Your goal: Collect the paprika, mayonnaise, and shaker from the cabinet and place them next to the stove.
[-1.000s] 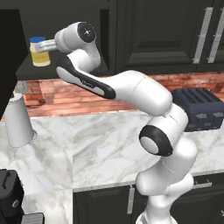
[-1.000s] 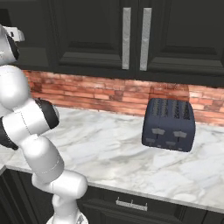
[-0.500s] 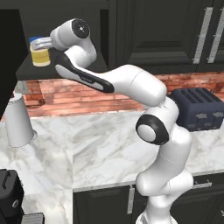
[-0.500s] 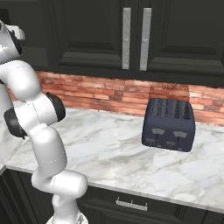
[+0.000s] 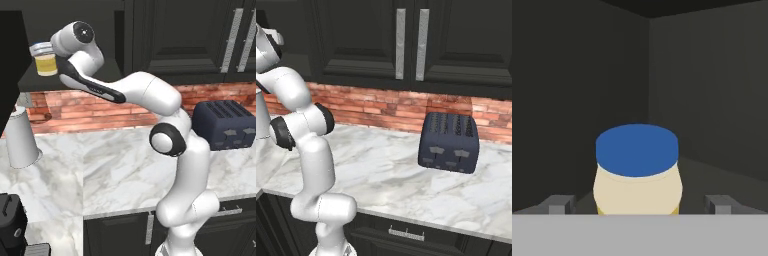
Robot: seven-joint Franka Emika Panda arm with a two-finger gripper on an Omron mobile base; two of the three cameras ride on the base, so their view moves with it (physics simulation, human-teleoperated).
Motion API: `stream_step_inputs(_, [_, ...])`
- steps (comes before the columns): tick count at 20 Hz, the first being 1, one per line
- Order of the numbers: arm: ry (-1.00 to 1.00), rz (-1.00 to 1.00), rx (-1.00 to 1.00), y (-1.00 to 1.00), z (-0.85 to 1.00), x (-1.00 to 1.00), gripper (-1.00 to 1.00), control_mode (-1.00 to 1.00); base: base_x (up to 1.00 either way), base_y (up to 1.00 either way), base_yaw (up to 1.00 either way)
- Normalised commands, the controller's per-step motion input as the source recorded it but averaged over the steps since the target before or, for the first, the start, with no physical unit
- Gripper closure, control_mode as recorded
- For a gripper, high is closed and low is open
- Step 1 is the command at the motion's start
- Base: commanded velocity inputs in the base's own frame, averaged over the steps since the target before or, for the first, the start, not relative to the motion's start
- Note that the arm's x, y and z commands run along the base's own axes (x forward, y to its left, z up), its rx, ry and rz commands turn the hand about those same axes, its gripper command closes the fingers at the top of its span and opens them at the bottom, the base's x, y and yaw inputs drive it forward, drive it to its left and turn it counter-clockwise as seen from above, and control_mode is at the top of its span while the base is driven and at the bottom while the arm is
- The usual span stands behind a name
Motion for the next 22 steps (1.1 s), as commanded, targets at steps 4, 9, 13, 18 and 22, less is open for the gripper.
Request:
stream_step_inputs(4, [0.01,0.0,0.0,0.12,0.0,0.16,-1.0,-1.0,0.0,0.0,0.0])
stream_step_inputs(9, [0.01,0.0,0.0,0.01,0.0,0.14,-1.0,-1.0,0.0,0.0,0.0])
stream_step_inputs(13, [0.01,0.0,0.0,0.0,0.0,0.14,-1.0,-1.0,0.0,0.0,0.0])
stream_step_inputs(18, [0.03,0.0,0.0,0.0,0.0,0.15,-1.0,-1.0,0.0,0.0,0.0])
stream_step_inputs(22, [0.04,0.0,0.0,0.01,0.0,0.17,-1.0,-1.0,0.0,0.0,0.0])
